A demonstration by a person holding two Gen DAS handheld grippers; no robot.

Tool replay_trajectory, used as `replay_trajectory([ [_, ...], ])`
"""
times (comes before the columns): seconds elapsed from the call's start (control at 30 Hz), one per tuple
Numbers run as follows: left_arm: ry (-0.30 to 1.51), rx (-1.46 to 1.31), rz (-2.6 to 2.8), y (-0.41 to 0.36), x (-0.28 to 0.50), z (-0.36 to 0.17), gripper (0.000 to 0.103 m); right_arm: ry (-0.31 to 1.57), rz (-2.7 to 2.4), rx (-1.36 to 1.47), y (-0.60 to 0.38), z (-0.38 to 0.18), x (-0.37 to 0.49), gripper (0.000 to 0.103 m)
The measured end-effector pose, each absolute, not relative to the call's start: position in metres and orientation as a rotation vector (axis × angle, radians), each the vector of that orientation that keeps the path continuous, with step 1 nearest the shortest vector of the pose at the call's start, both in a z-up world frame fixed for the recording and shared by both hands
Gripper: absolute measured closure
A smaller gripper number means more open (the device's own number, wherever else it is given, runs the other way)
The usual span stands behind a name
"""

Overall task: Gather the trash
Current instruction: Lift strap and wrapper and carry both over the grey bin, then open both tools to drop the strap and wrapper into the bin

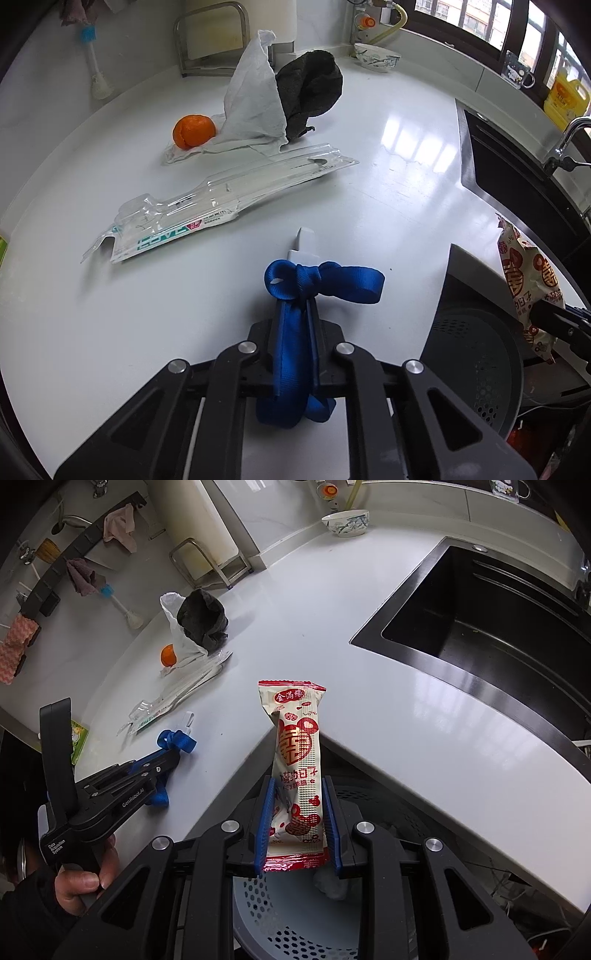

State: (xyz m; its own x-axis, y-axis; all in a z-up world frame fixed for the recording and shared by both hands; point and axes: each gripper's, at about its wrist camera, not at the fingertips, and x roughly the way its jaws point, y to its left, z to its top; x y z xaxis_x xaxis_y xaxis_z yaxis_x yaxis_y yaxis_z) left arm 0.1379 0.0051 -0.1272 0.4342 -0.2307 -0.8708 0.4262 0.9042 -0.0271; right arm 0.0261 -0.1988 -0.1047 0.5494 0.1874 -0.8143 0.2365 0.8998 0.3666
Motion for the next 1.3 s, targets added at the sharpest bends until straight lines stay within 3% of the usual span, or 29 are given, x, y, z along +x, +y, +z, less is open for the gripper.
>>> replay_trajectory([
  [0.77,0.978,0.236,-0.322,-0.037,0.040,-0.053,0.093,0.958,0.108,0.420,-0.219,-0.083,-0.048,0.078],
  [1.3,1.093,0.216,-0.375,-0.094,-0.019,-0.105,0.093,1.060,0.124,0.375,-0.241,-0.117,-0.087,0.078],
])
